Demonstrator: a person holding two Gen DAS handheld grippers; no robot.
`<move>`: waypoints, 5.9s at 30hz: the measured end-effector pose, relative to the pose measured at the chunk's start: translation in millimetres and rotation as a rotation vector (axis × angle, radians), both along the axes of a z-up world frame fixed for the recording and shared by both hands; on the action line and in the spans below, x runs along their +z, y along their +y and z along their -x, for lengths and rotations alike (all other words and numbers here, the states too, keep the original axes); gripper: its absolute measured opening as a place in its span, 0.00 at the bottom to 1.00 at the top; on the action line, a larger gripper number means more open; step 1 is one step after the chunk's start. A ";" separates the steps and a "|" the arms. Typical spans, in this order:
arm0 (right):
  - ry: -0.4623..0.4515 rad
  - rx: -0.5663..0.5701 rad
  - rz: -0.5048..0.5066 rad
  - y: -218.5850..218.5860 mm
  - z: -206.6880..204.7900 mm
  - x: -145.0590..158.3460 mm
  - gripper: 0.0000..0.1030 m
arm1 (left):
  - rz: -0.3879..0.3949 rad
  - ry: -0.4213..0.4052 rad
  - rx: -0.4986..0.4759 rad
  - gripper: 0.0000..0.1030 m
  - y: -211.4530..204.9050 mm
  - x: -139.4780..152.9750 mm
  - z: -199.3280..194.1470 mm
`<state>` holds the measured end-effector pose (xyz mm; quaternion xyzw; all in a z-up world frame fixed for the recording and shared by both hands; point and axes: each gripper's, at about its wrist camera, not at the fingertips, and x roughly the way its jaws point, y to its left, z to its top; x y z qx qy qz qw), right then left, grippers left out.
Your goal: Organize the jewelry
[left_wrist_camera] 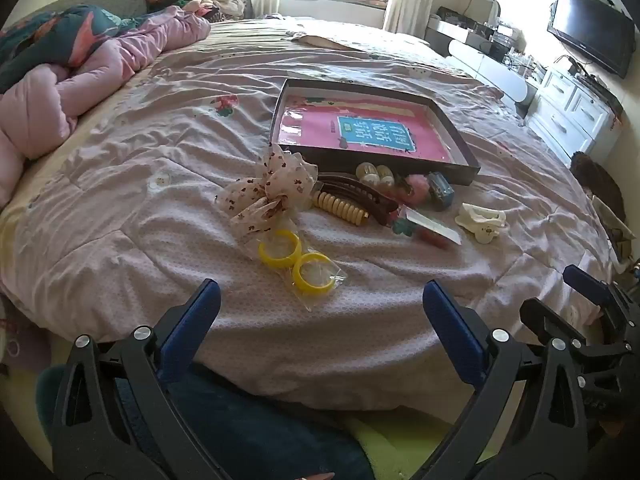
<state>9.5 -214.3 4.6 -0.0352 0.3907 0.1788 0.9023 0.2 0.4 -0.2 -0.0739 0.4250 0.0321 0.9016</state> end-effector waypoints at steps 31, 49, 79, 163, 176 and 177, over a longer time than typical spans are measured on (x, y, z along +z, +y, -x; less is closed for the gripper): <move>-0.006 0.010 -0.003 5.2 4.1 5.9 0.94 | 0.009 -0.010 -0.001 0.90 0.2 0.6 0.3; -0.007 0.010 -0.007 4.7 4.5 6.9 0.94 | 0.011 -0.012 -0.001 0.90 0.5 0.7 0.6; -0.011 0.009 -0.006 3.8 3.9 7.2 0.94 | 0.015 -0.015 -0.001 0.90 0.9 0.8 1.1; 0.041 -0.101 -0.024 -56.4 -127.4 -22.7 0.63 | 0.166 -0.056 -0.184 0.05 56.6 9.8 -127.9; -0.065 -0.045 -0.056 -41.2 -158.7 21.0 0.63 | 0.170 -0.089 -0.240 0.06 19.6 25.7 -176.8; -0.069 -0.040 -0.055 -38.9 -162.9 22.7 0.63 | 0.170 -0.088 -0.242 0.06 18.3 25.5 -179.5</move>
